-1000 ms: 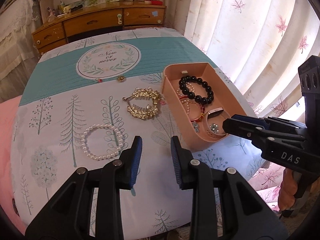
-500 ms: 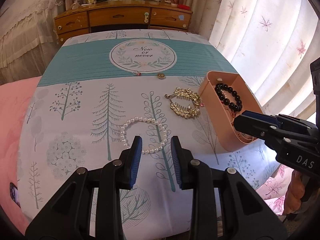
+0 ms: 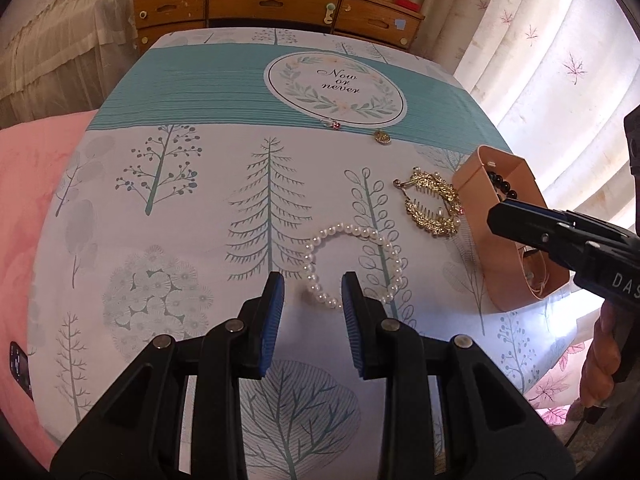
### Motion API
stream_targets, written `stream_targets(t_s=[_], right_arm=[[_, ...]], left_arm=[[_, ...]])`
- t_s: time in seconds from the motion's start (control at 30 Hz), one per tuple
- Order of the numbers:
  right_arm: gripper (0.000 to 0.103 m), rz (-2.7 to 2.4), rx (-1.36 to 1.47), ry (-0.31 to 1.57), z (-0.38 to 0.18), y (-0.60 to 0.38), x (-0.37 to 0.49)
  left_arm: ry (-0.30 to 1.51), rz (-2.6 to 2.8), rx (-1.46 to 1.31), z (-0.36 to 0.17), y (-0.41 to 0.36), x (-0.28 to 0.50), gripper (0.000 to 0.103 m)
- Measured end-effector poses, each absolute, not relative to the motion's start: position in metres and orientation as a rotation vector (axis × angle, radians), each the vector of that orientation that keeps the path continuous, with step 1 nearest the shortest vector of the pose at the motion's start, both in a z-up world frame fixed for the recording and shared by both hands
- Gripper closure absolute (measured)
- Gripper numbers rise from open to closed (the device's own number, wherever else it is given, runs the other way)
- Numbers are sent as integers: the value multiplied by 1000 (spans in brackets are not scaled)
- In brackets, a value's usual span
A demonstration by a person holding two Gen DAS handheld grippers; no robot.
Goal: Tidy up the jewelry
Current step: 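Close the left tool on the pearl bracelet while the right moves to the gold leaf clip, then grasp the gold leaf clip with the right tool while the left lifts the pearl bracelet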
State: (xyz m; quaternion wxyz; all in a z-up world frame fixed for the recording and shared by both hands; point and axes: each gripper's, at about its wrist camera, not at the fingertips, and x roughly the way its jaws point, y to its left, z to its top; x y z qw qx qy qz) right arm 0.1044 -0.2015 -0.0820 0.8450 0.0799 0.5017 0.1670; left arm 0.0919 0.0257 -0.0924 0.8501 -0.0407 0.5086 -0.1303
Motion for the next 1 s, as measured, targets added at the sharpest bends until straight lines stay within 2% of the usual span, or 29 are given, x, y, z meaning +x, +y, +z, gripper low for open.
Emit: stream_targets(t_s=[0.3, 0.8, 0.9, 1.0], right_arm=[[75, 375, 112, 1140, -108, -192, 150], [75, 432, 131, 1262, -114, -204, 210], [75, 426, 100, 1329, -119, -203, 224], [75, 411, 18, 1362, -122, -200, 238]], left_arm=[[1157, -318, -106, -111, 21, 116, 77], [1323, -334, 94, -121, -14, 163, 77], [1349, -307, 148, -123, -20, 169, 98], [1374, -307, 93, -125, -16, 175, 98]])
